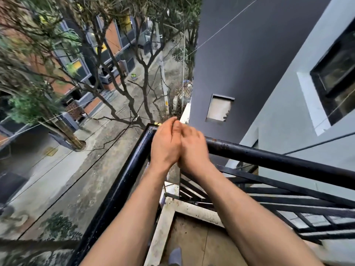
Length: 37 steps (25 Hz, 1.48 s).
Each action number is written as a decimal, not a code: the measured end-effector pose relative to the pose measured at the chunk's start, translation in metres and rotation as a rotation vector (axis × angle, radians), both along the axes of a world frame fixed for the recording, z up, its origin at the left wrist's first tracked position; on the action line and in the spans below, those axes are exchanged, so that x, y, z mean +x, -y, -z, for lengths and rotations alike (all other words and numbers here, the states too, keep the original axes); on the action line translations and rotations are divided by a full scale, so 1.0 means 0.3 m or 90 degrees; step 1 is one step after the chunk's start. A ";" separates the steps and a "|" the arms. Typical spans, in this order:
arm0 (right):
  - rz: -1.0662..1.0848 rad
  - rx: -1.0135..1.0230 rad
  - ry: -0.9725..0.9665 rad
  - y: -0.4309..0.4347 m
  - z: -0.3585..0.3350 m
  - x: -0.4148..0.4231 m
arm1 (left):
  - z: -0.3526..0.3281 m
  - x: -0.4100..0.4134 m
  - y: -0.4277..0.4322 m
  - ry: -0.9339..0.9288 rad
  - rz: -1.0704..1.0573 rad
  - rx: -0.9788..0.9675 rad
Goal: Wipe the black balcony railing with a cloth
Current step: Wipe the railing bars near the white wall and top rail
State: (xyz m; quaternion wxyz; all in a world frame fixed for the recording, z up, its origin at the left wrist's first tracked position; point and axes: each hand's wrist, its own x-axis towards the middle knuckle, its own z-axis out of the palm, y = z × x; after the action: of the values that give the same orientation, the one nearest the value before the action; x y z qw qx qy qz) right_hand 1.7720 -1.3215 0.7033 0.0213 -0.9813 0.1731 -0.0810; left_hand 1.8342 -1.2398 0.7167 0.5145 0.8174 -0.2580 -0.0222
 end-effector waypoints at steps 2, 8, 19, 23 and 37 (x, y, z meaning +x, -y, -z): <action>0.137 -0.037 0.010 0.108 0.035 -0.199 | -0.006 -0.041 0.035 0.030 0.061 0.051; 0.483 -0.058 -0.148 0.228 -0.036 -0.299 | 0.029 -0.113 0.074 0.015 0.083 0.042; 0.080 -0.026 0.099 0.364 0.059 -0.545 | 0.017 -0.232 0.317 0.048 0.118 -0.002; 0.350 -0.033 0.085 0.562 0.070 -0.814 | 0.034 -0.307 0.361 0.057 0.102 0.010; 0.542 -0.037 0.080 0.905 0.048 -1.144 | -0.014 -0.783 0.796 0.170 0.396 0.194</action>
State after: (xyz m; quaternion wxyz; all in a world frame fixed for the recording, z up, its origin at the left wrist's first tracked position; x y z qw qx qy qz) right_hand 1.4287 -1.5930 0.6888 -0.0315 -0.8159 0.5583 -0.1473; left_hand 1.5993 -1.4788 0.7209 0.3172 0.7631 -0.5524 -0.1090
